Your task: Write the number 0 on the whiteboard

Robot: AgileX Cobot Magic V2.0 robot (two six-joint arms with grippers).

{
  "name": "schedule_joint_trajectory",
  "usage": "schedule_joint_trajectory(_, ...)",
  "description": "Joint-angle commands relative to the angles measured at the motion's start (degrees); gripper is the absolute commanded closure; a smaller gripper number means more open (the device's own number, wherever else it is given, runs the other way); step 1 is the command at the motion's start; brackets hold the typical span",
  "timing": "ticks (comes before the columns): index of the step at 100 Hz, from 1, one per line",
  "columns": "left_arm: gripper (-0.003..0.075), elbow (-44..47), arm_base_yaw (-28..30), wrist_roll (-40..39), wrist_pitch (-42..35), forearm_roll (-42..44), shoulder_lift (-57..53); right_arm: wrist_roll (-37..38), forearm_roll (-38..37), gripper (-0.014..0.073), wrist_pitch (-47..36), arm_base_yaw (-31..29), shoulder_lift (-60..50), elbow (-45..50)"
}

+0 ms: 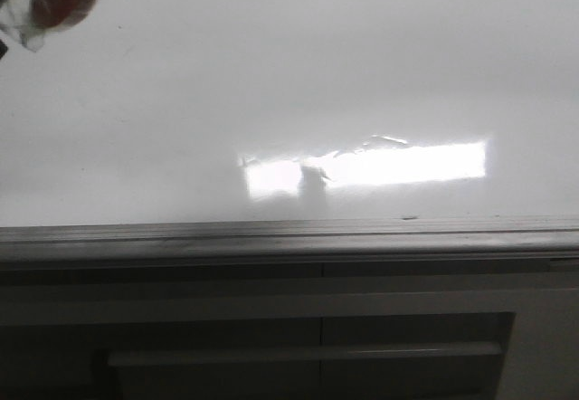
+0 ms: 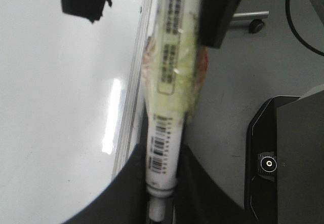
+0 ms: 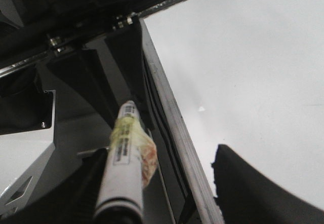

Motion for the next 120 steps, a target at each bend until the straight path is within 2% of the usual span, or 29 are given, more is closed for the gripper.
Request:
schedule_joint_trajectory(1, 0.0740, -1.7, -0.5, 0.1, -1.0, -3.2, -0.6, -0.6, 2.7, 0.0216, -1.4, 0.2, -0.3, -3.1)
schedule_joint_trajectory(26, 0.0740, -1.7, -0.5, 0.1, -0.7, -4.6, -0.6, -0.6, 3.4, 0.0218, 2.6, 0.2, 2.9, -6.5)
schedule_joint_trajectory(44, 0.0740, -1.7, -0.5, 0.1, -0.2, -4.7, -0.6, -0.6, 3.2, 0.0316, 5.6, 0.2, 4.1, -6.5)
schedule_joint_trajectory(61, 0.0740, -1.7, -0.5, 0.1, 1.1, -4.7, -0.6, -0.6, 2.8, 0.0333, 5.8, 0.2, 4.3, -6.5)
schedule_joint_trajectory(71, 0.0740, -1.7, -0.5, 0.1, 1.1, -4.8, -0.6, -0.6, 2.8, 0.0414, 7.9, 0.2, 4.6, -6.5)
schedule_joint_trajectory(79, 0.0740, -1.7, -0.5, 0.1, 1.1, -5.6, -0.6, -0.6, 2.8, 0.0527, 10.5, 0.2, 4.9, -6.5)
schedule_joint_trajectory(92, 0.0740, -1.7, -0.5, 0.1, 0.8, -7.1, -0.6, -0.6, 2.3, 0.0664, 12.7, 0.2, 5.2, -6.5)
schedule_joint_trajectory(114, 0.0731, -1.7, -0.4, -0.6, -0.1, -8.6, -0.6, -0.6, 2.3, 0.0669, 10.7, 0.0, 5.0, -6.5)
schedule_joint_trajectory(120, 0.0669, -1.7, -0.4, -0.5, -0.2, -10.0, -0.7, -0.6, 2.3, 0.0669, 10.0, -0.3, 4.9, -6.5)
